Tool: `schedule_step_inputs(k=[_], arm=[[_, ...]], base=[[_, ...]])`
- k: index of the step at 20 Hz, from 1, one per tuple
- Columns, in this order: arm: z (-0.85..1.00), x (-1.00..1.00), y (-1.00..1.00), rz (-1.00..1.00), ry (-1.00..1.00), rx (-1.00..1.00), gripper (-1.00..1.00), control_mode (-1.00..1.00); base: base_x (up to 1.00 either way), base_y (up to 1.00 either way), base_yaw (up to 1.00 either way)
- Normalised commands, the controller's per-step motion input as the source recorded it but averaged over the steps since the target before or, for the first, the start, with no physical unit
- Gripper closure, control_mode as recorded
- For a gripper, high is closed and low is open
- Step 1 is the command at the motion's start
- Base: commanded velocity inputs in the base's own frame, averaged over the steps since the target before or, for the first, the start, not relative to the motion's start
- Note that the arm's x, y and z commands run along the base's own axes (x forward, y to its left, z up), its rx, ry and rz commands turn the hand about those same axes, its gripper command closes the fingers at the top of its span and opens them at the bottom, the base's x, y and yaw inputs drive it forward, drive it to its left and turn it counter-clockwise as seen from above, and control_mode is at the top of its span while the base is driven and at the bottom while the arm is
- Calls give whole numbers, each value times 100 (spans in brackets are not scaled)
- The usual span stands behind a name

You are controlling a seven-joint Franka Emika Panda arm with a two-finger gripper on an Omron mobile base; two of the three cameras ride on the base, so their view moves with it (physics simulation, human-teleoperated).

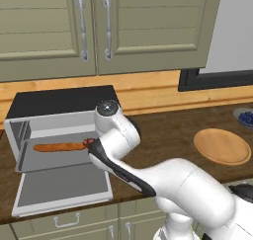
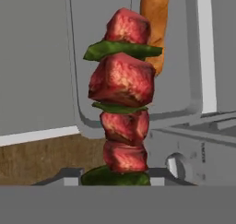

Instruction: Pick up the kebab skewer and baguette bread, and place them inside the toaster oven. Close the toaster oven door and start by setting the timer.

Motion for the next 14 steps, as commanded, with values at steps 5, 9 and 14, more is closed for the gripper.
schedule_step_inputs(k=[5,9,14], arm=[[0,9,100,0,0,0,100,-100],[-15,4,93,0,0,1,100,-100],[-17,17,58,0,-1,7,100,-100]], base=[[0,0,0],[0,0,0],[0,0,0]])
